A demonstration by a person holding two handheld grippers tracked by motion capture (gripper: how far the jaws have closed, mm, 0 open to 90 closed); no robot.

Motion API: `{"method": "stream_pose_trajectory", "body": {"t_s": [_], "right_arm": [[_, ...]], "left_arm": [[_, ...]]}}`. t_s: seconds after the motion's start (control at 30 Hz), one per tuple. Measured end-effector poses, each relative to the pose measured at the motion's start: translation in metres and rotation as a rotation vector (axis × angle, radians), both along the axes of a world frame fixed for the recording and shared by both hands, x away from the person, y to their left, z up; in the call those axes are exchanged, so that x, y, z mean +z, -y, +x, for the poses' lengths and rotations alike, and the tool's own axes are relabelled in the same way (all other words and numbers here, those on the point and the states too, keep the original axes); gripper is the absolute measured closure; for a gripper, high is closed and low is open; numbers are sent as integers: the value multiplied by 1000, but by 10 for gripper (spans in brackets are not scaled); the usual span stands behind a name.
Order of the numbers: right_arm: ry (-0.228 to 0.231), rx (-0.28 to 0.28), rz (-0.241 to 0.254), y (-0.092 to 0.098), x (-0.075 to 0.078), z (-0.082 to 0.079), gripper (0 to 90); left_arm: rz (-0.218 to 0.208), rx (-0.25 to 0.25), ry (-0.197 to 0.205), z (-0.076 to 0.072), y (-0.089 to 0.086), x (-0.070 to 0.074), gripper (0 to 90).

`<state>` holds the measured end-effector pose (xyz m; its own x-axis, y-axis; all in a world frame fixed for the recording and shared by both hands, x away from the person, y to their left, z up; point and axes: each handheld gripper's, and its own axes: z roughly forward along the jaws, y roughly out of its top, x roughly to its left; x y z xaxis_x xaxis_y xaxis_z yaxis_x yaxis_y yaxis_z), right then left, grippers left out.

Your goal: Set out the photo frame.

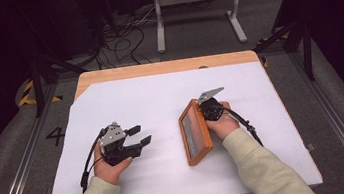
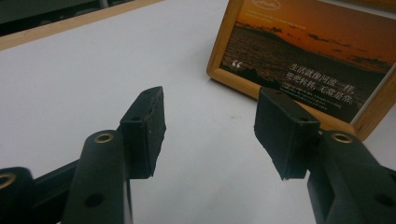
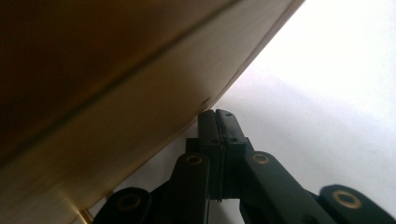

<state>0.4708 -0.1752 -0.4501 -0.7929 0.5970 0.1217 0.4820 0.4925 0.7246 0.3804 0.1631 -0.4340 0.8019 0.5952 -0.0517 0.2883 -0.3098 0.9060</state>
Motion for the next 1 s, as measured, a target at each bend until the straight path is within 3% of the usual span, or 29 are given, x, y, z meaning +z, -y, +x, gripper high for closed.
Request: {"method": "stream_pose_trajectory", "body": {"t_s": [0.13, 0.4, 0.63, 0.7, 0.8, 0.87, 1.0], "right_arm": [[16, -29, -54, 3, 4, -3, 889], [16, -139, -85, 29, 35, -23, 737], [26, -167, -41, 45, 60, -39, 547], [26, -182, -50, 48, 67, -44, 497], [27, -187, -50, 49, 72, -47, 486], [31, -179, -29, 51, 89, -56, 458], [34, -163, -13, 49, 102, -63, 454]], "left_arm": [[0, 2, 1, 0, -1, 1, 436], [12, 35, -4, -1, -4, 3, 425], [29, 51, -14, 1, -5, 2, 421], [32, 52, -12, 0, -5, 3, 420], [32, 53, -10, 0, -4, 3, 418], [34, 54, -12, 0, -4, 2, 418], [39, 53, -12, 1, -4, 2, 417]]}}
